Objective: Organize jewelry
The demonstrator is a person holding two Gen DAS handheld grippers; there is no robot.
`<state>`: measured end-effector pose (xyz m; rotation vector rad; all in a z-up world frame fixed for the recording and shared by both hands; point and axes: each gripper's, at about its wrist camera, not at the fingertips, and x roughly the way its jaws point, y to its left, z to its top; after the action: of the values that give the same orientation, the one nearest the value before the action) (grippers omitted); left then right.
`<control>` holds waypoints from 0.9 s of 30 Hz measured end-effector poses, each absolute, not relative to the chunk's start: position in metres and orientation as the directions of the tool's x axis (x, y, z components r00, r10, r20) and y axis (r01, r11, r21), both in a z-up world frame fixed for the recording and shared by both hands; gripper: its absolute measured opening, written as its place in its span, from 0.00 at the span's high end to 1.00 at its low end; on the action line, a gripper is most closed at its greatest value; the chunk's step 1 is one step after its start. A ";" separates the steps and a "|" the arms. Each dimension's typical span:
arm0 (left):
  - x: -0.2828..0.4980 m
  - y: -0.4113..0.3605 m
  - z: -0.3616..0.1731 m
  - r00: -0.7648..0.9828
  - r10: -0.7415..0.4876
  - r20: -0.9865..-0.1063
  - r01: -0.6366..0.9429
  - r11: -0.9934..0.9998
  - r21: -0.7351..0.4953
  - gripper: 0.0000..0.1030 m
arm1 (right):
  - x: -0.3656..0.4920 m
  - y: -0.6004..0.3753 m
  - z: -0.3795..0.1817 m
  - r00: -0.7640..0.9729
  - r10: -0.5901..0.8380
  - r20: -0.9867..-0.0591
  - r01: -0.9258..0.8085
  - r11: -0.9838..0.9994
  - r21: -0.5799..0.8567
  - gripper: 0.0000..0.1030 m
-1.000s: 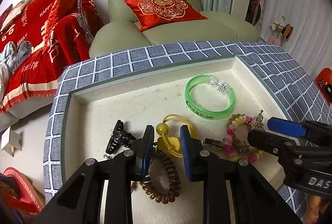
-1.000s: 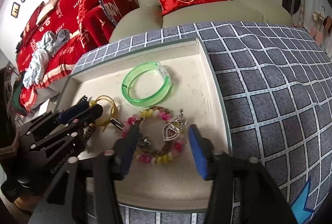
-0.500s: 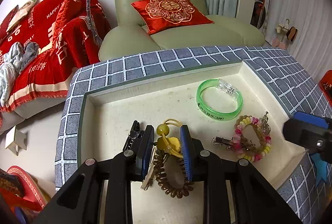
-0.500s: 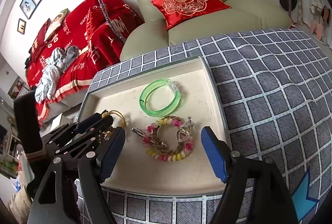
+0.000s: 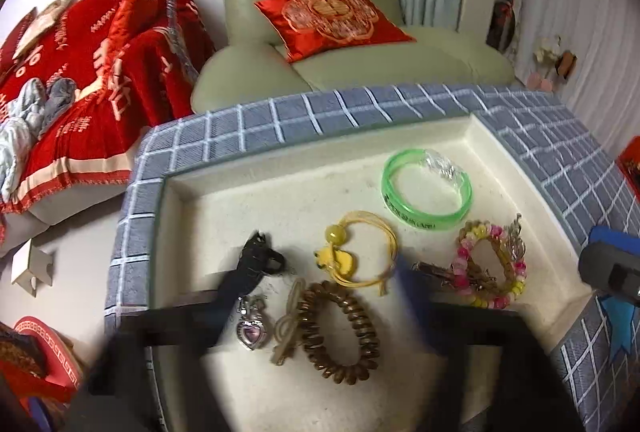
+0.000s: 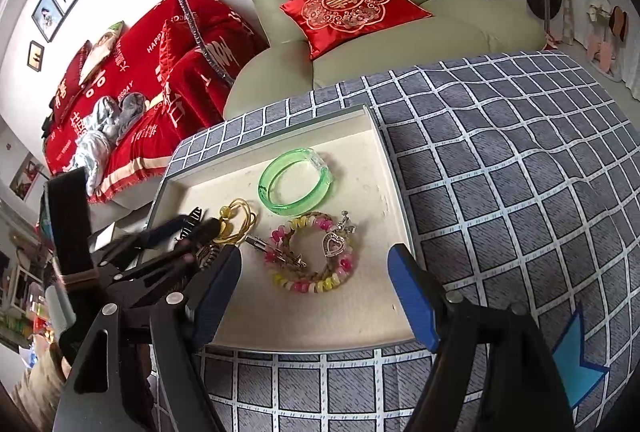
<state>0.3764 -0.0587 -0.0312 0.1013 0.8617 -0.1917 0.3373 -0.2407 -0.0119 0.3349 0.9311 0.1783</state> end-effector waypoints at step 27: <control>0.304 -0.025 -0.002 0.683 -0.089 -0.725 0.157 0.987 0.026 0.00 | 0.302 -0.216 -0.004 0.615 0.123 -0.779 -0.020 0.990 0.141 0.00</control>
<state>0.3041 -0.0246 -0.0019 0.0887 0.8082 -0.1381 0.3025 -0.2165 -0.0041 0.1228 0.9051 0.0826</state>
